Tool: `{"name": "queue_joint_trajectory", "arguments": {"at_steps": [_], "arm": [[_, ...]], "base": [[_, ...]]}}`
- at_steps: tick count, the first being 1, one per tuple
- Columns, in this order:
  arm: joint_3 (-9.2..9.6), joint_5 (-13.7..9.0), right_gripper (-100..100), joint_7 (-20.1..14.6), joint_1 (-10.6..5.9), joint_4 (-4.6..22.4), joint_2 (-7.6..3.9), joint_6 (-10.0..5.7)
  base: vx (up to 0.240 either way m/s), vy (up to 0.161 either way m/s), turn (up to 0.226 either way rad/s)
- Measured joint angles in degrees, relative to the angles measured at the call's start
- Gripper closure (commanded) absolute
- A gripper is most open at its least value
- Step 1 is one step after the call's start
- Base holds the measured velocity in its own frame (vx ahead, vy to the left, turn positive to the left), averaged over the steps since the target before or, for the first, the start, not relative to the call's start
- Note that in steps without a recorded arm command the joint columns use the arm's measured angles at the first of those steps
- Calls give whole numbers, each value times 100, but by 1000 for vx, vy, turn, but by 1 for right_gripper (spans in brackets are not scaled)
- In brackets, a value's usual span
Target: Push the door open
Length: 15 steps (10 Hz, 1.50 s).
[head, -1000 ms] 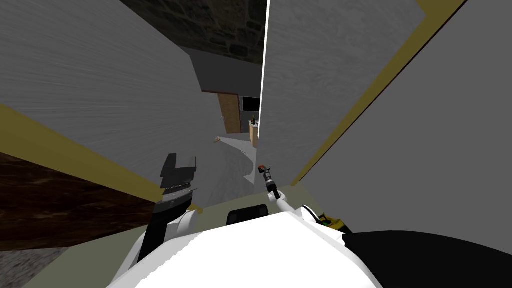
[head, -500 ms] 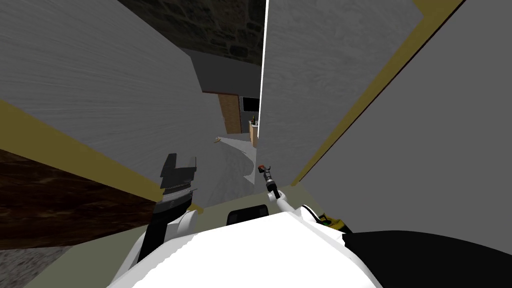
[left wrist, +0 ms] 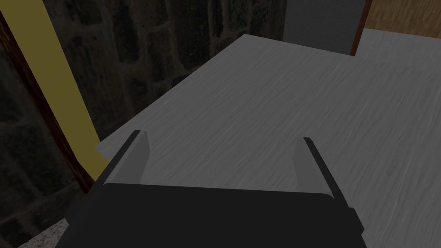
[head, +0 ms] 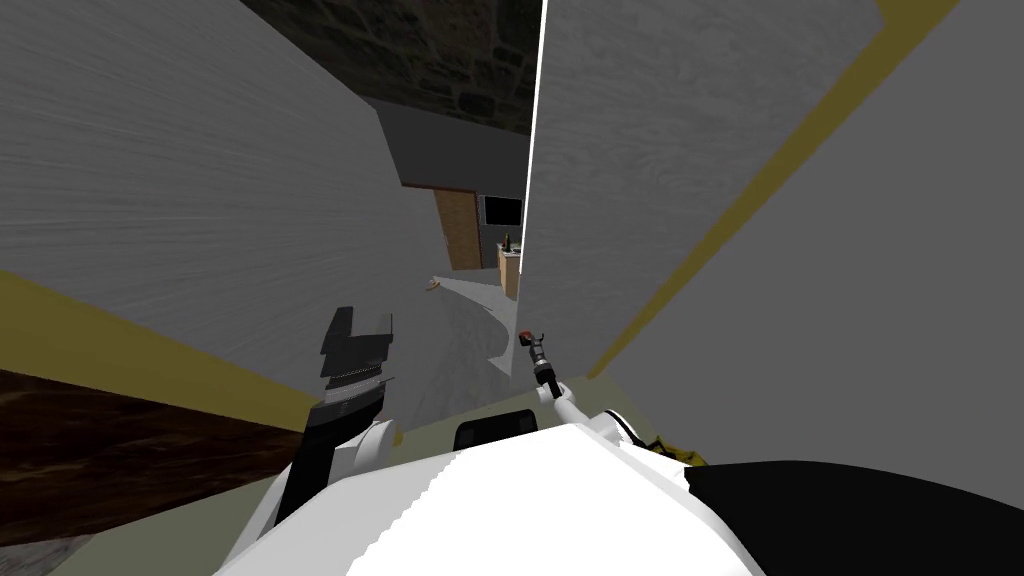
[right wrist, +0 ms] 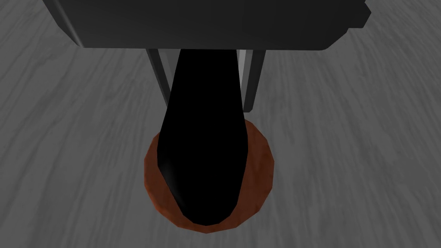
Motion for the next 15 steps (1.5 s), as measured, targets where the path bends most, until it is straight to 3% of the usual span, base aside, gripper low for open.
{"name": "queue_joint_trajectory", "arguments": {"at_steps": [2,3,5,6,7,9,11,12,14,15], "arm": [[-40,-22,100,9,84,-216,-31,99],[-106,-60,100,29,-39,28,-18,12],[-165,-89,100,75,175,-321,-46,164],[-201,-111,100,72,125,-222,-66,127],[-255,-138,100,122,266,-492,-59,263],[-314,-172,100,133,200,-437,-89,230],[-333,-182,100,140,65,-191,-77,105],[-386,-210,100,174,181,-316,-69,177],[-512,-280,100,207,94,-60,-93,86],[-571,-311,100,240,173,-217,-115,164]], "base": [[159,50,-30],[134,62,-35],[155,66,-48],[150,74,-54],[120,70,-40],[34,7,-5],[59,15,-31],[162,102,-86],[185,103,-71],[170,84,-46]]}}
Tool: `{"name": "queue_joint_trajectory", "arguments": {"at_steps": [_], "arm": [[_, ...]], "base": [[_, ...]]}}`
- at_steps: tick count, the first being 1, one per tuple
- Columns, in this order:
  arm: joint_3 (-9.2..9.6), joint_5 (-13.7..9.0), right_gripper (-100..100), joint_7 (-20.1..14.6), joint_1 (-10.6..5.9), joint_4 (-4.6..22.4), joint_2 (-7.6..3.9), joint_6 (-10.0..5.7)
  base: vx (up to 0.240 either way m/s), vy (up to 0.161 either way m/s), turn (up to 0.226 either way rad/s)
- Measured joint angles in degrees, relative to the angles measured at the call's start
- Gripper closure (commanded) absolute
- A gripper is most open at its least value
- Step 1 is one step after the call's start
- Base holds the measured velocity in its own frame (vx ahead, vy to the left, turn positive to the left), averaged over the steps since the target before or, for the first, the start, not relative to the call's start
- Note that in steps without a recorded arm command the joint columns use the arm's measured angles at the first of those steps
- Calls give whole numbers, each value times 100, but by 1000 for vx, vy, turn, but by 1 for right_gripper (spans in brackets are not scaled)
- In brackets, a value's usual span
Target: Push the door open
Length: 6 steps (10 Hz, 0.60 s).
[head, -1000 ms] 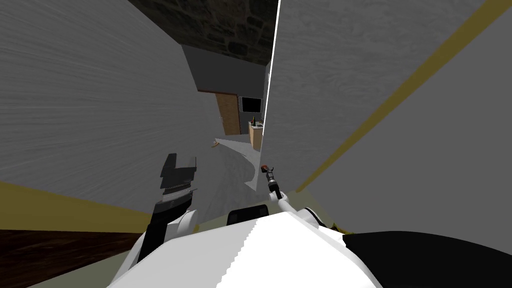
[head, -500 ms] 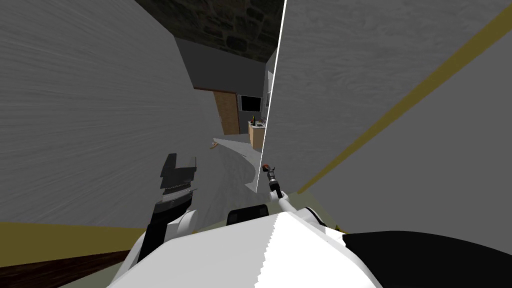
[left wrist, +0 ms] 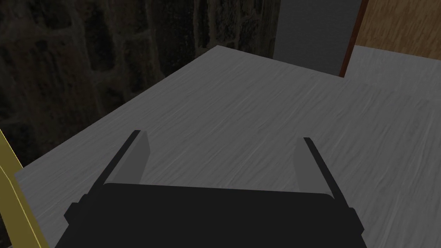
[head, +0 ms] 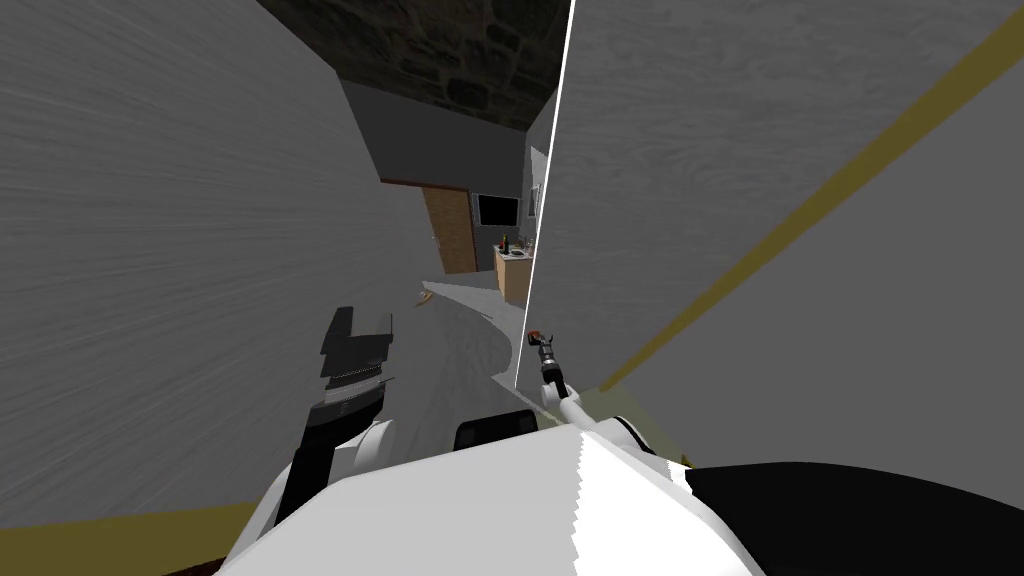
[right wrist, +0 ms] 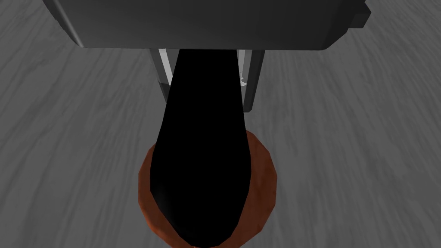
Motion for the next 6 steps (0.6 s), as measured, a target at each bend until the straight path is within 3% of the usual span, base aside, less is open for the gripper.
{"name": "queue_joint_trajectory", "arguments": {"at_steps": [1,2,3,6], "arm": [[-73,-43,100,-13,-194,337,-43,-143],[-108,-61,100,-15,-190,320,-62,-188],[-112,-61,100,8,-86,76,-58,-88],[-287,-160,100,72,-114,252,-74,-96]], "base": [[111,32,-16],[45,-3,2],[131,69,-62],[197,88,-73]]}}
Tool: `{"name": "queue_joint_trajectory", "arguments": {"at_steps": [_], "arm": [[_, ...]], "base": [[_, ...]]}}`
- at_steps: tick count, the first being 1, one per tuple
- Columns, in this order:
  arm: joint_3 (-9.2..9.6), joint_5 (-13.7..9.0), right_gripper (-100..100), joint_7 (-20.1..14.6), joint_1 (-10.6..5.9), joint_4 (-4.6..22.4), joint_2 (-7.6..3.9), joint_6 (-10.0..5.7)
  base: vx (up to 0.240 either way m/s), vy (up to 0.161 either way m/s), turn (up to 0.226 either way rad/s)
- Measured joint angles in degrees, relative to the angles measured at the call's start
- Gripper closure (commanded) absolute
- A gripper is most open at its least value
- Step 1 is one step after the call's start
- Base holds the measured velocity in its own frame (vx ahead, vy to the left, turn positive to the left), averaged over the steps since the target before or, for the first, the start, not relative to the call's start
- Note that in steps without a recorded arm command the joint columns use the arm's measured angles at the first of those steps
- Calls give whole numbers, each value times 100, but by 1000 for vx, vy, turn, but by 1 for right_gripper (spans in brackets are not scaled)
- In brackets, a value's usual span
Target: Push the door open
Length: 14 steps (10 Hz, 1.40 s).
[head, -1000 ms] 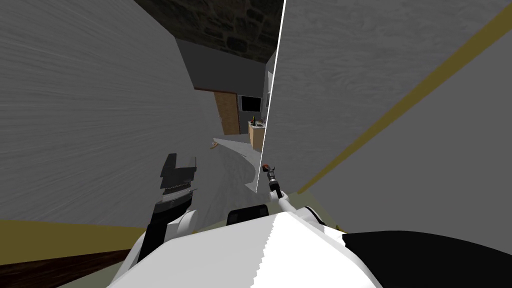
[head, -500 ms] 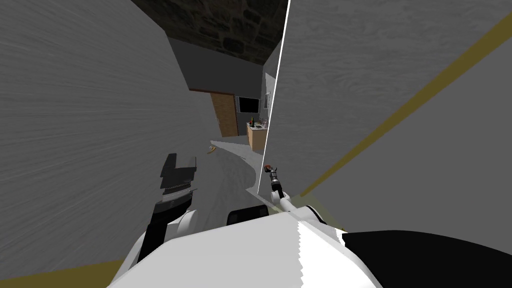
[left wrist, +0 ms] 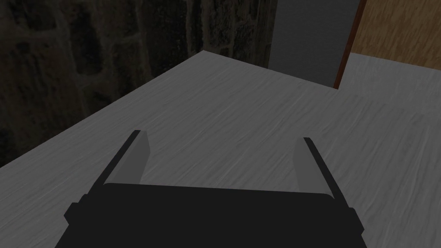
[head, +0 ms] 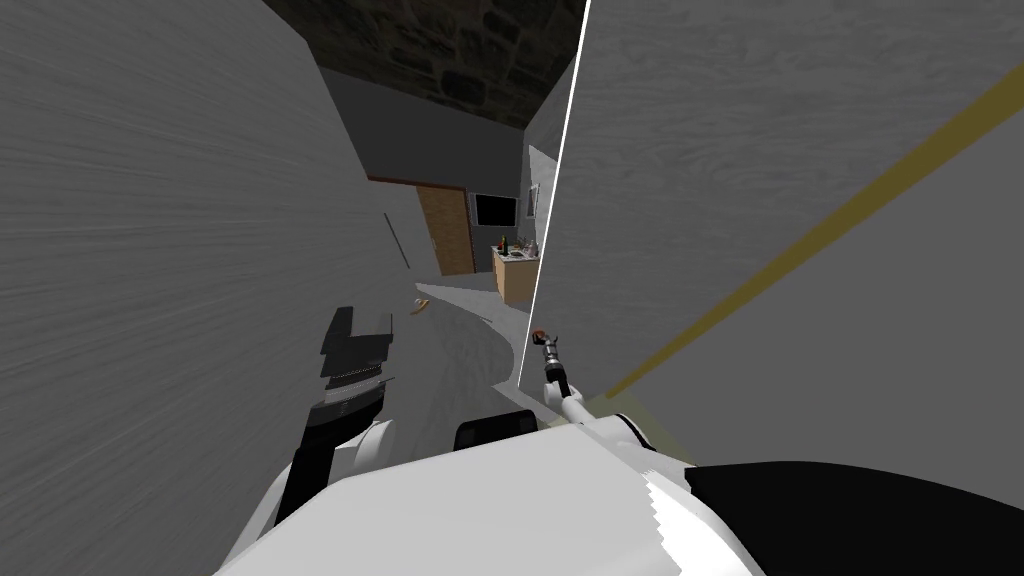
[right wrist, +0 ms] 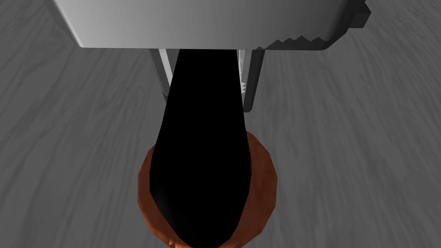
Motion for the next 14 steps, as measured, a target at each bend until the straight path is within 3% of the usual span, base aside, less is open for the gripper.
{"name": "queue_joint_trajectory", "arguments": {"at_steps": [1,2,4,5,7,12,14], "arm": [[-67,-34,100,35,35,-18,-3,-14],[-136,-74,100,34,-100,238,-41,-141],[-224,-119,100,99,114,-215,-61,82],[-284,-153,100,103,16,-10,-97,20],[-390,-209,100,168,123,-190,-107,101],[-536,-308,100,184,38,83,-176,-17],[-603,-358,100,236,143,-121,-166,70]], "base": [[191,91,-57],[113,58,-20],[175,89,-67],[180,83,-64],[156,71,-47],[139,7,-29],[191,-6,-33]]}}
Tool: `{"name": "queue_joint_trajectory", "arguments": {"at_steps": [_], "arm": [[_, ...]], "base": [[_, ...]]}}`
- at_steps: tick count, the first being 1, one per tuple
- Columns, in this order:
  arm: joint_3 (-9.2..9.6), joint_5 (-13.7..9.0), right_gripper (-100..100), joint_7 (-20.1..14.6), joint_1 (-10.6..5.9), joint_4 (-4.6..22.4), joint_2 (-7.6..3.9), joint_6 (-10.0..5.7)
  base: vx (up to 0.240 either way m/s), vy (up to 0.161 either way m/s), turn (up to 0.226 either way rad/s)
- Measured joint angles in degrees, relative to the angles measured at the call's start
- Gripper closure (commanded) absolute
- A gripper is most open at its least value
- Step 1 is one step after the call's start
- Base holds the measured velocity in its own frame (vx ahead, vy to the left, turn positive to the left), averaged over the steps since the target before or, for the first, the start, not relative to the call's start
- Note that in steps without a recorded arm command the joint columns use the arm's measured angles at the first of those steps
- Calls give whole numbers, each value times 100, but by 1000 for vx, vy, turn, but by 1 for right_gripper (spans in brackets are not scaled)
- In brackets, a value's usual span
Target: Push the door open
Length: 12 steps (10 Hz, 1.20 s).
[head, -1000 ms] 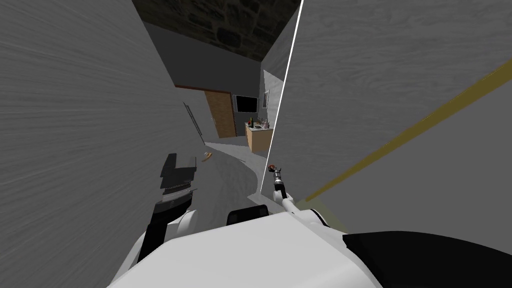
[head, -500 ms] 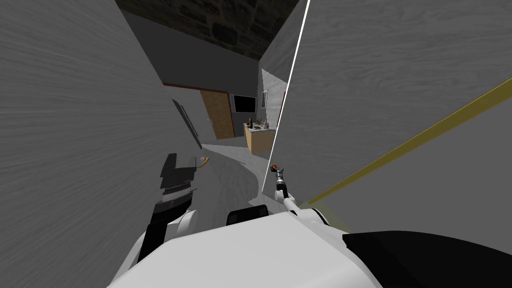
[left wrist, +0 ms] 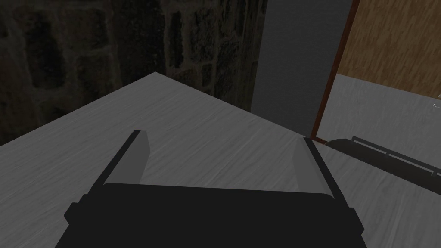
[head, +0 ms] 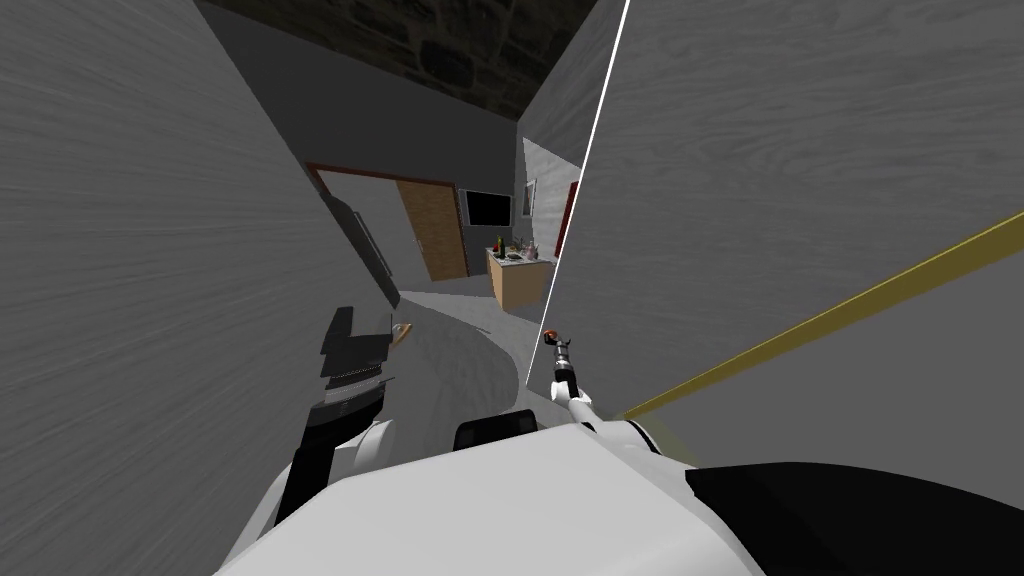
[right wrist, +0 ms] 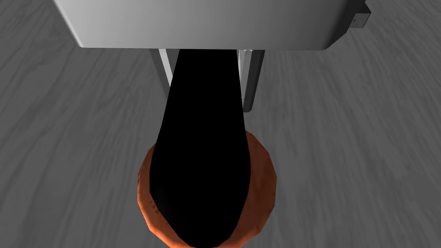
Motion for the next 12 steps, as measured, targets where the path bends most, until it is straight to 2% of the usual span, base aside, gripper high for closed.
{"name": "queue_joint_trajectory", "arguments": {"at_steps": [1,3,4,5,6,7,8,9,10,11,12], "arm": [[-41,-31,100,20,-20,32,-12,-2],[-134,-102,100,11,-145,334,-69,-174],[-168,-125,100,28,-97,230,-87,-147],[-239,-177,100,97,9,20,-63,-29],[-294,-219,100,105,-78,217,-106,-92],[-354,-266,100,86,-161,453,-148,-222],[-398,-297,100,87,-203,550,-168,-287],[-421,-310,100,137,-69,285,-140,-196],[-473,-354,100,141,-193,512,-176,-250],[-519,-387,100,170,-160,470,-167,-245],[-541,-401,100,226,19,127,-129,-115]], "base": [[196,-2,-35],[187,25,-39],[188,19,-60],[200,41,-56],[213,22,-60],[168,-6,-30],[75,-20,7],[126,-7,-49],[136,10,-35],[80,12,-8],[174,8,-52]]}}
